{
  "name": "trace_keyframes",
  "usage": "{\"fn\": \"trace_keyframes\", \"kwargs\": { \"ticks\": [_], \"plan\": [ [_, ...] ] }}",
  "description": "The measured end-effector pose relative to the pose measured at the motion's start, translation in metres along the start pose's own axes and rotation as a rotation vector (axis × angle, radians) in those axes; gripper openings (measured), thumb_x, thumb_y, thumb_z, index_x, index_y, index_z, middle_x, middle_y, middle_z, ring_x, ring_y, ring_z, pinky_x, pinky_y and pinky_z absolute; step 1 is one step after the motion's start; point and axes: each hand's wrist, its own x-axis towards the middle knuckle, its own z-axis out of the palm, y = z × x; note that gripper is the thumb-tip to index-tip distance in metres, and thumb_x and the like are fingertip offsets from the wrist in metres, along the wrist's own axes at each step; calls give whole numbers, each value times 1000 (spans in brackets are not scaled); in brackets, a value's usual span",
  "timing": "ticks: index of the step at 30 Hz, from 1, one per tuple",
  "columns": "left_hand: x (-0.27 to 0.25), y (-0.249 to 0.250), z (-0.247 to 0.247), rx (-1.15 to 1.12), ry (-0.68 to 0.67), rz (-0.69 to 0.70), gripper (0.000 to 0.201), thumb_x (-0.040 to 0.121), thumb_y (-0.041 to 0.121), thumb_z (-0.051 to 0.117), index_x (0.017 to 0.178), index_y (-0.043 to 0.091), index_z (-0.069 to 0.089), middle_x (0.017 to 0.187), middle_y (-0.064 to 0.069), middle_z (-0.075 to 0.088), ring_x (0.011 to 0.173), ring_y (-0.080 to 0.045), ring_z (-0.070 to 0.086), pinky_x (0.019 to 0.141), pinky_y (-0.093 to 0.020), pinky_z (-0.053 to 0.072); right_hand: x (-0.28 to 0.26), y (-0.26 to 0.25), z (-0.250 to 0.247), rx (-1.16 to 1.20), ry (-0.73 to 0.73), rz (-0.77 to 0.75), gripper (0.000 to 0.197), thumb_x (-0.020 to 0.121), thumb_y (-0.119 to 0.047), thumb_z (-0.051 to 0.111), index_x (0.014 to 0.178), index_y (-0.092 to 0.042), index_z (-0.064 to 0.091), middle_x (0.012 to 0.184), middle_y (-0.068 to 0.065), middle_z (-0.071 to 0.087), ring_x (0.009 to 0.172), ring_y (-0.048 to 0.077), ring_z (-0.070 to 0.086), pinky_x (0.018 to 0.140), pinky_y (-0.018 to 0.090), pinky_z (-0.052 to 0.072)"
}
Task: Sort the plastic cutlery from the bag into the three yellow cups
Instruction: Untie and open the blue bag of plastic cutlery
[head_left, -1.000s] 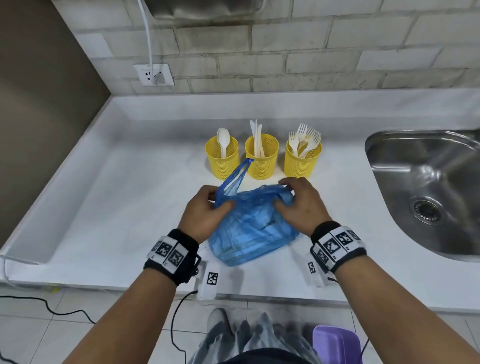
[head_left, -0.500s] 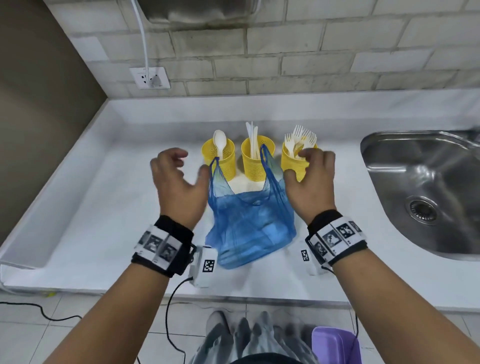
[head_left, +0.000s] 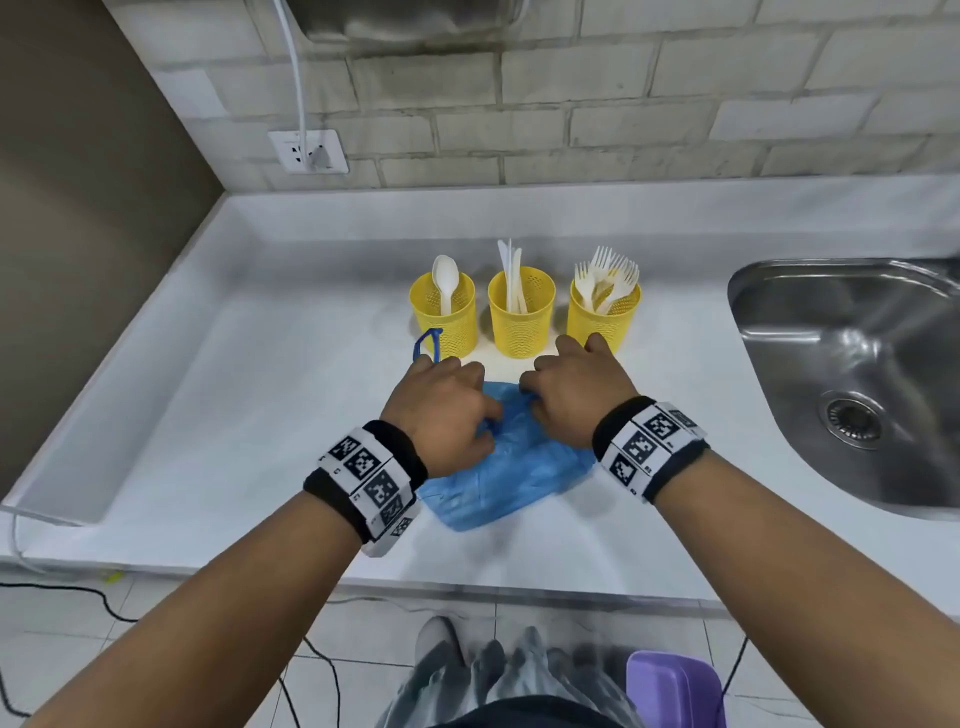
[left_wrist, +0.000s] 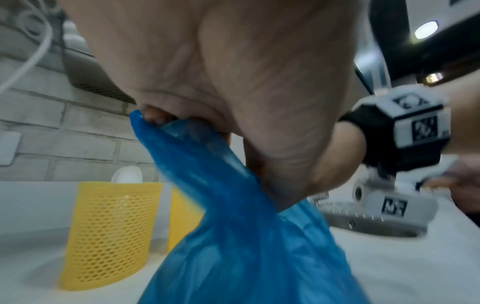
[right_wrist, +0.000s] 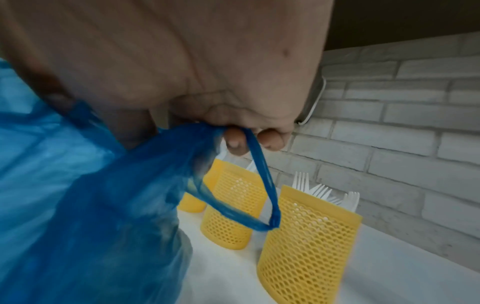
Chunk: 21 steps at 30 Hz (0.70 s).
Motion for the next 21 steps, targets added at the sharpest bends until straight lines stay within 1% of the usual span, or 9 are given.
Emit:
{"fn": "trace_keyframes", "kwargs": {
  "ticks": [3,6,9,11,13,15,17,19,21],
  "plan": [
    [-8,-2,-8,-112,41,-100,52,94,64,38,86,29,75,86,4,48,85,-21,51,76,-35,32,1,6,-9,133,-52,103,37,98,-41,37,86,-24,67,93,-2,68,102,28,55,89,46,31],
    [-12,-4,-16,-140,-80,-316,59,104,56,28,76,15,60,87,-1,57,79,-25,54,72,-33,38,0,11,-10,326,-171,228,56,99,-54,23,66,-21,53,75,-1,59,85,26,55,90,47,31],
    [-14,-12,-14,-84,-186,-468,46,103,49,34,80,18,58,90,0,64,78,-25,56,72,-31,42,0,9,-8,235,-202,245,55,98,-62,29,68,-23,53,71,-5,54,83,23,56,95,47,32],
    [-15,-17,-12,-37,-189,-508,33,97,48,44,98,22,66,101,1,69,88,-24,59,81,-35,39,-1,10,-9,172,-178,244,37,96,-53,44,80,-23,57,74,-5,53,90,24,60,97,45,33],
    [-19,-21,-9,24,-188,-555,34,89,48,54,116,29,63,112,5,69,105,-23,57,89,-41,33,-1,10,-8,158,-142,269,25,93,-46,53,91,-23,62,89,-3,58,104,27,59,99,47,33],
    [-22,-29,-5,5,-174,-626,46,83,48,63,125,29,55,111,6,67,110,-24,54,87,-42,31,1,12,-3,164,-58,340,25,91,-45,56,101,-24,68,114,4,54,119,32,46,100,50,34],
    [-25,-37,3,-191,-90,-695,64,79,43,72,134,27,44,108,3,66,109,-27,56,84,-40,36,2,15,0,276,80,431,20,91,-39,57,97,-24,69,120,8,48,120,37,40,96,50,37],
    [-27,-40,11,-634,61,-747,84,78,24,80,147,29,32,101,-2,69,100,-29,64,80,-36,46,5,19,2,567,161,472,19,95,-28,54,81,-17,62,98,8,54,102,35,50,81,39,42],
    [-28,-37,17,-1142,239,-773,91,81,0,75,150,33,27,96,-9,70,88,-27,68,73,-36,55,6,20,4,1034,145,524,28,94,-19,60,67,-14,55,74,4,56,79,28,55,68,31,42]
  ]
}}
